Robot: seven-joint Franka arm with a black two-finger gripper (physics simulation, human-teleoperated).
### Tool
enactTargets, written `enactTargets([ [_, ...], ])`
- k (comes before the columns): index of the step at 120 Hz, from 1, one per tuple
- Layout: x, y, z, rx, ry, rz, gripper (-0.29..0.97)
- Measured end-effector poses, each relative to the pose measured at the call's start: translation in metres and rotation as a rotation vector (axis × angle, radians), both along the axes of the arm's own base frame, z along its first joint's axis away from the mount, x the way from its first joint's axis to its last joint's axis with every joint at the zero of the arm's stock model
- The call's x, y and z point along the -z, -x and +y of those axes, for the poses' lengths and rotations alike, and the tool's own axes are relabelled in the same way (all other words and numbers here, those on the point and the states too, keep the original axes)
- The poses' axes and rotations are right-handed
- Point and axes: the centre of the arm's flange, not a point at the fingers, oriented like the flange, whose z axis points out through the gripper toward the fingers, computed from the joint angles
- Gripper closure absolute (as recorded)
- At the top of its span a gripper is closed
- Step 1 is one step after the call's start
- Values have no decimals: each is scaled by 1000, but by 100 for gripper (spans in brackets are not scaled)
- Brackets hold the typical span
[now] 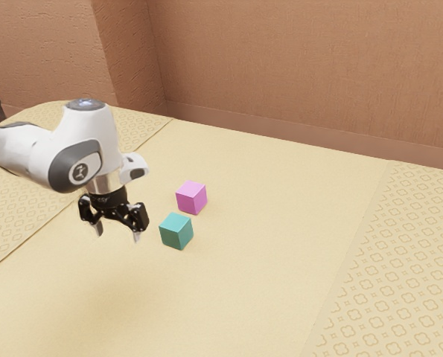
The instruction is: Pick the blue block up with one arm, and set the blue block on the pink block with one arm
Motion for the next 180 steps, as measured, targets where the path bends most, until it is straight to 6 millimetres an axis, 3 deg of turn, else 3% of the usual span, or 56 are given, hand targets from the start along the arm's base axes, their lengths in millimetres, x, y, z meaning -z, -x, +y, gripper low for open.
enactTargets([
  [34, 16, -54, -6, 86, 19, -174, 0],
  [55, 29, -79, -12, 124, 35, -197, 0],
  [69, 26, -101, -12, 111, 70, -172, 0],
  [92, 44, -113, -12, 122, 101, -76, 0],
  [110, 50, -134, -11, 178, 111, -62, 0],
  [136, 61, -136, -11, 312, 121, -31, 0],
  [180, 67, -159, -7, 461, 132, -42, 0],
])
